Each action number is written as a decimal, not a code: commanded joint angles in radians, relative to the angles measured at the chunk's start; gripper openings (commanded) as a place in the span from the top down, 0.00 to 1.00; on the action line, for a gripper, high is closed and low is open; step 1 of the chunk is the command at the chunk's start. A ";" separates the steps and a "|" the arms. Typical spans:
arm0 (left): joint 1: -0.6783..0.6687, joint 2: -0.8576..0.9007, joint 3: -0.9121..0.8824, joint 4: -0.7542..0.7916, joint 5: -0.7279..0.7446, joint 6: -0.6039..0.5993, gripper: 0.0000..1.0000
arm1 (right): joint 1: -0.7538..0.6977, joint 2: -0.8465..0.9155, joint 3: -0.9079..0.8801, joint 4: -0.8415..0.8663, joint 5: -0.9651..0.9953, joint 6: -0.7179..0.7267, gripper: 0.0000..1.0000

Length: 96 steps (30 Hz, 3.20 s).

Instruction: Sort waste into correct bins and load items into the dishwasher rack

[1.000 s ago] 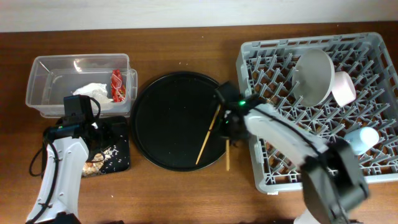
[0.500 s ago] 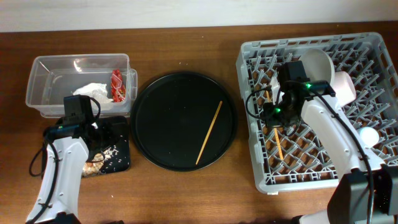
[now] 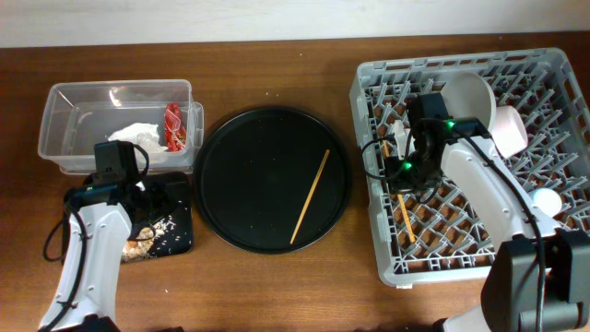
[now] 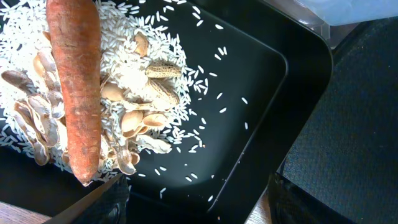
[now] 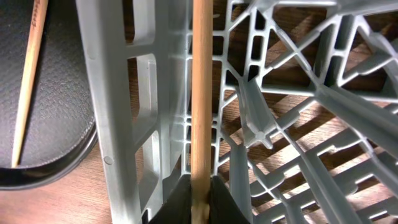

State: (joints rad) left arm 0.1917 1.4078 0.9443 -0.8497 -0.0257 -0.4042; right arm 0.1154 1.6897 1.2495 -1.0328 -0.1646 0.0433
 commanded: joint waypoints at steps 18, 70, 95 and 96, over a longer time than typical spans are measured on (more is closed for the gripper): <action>-0.003 -0.011 0.007 -0.005 0.001 0.016 0.29 | 0.479 0.385 0.230 0.220 0.123 0.602 0.48; -0.003 -0.011 0.007 -0.011 0.001 0.016 0.01 | -0.141 -0.350 0.130 -0.056 0.077 0.056 0.37; -0.274 -0.970 -0.294 0.064 0.029 0.315 0.01 | -0.058 -1.120 -0.425 0.150 0.083 0.024 0.02; -0.274 -0.969 -0.294 0.050 0.030 0.315 0.01 | -0.058 -1.116 -0.425 0.150 0.083 0.024 0.02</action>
State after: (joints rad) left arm -0.0883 0.4412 0.6579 -0.7807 0.0177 -0.0868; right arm 0.0517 0.5682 0.8322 -0.8825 -0.0944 0.0574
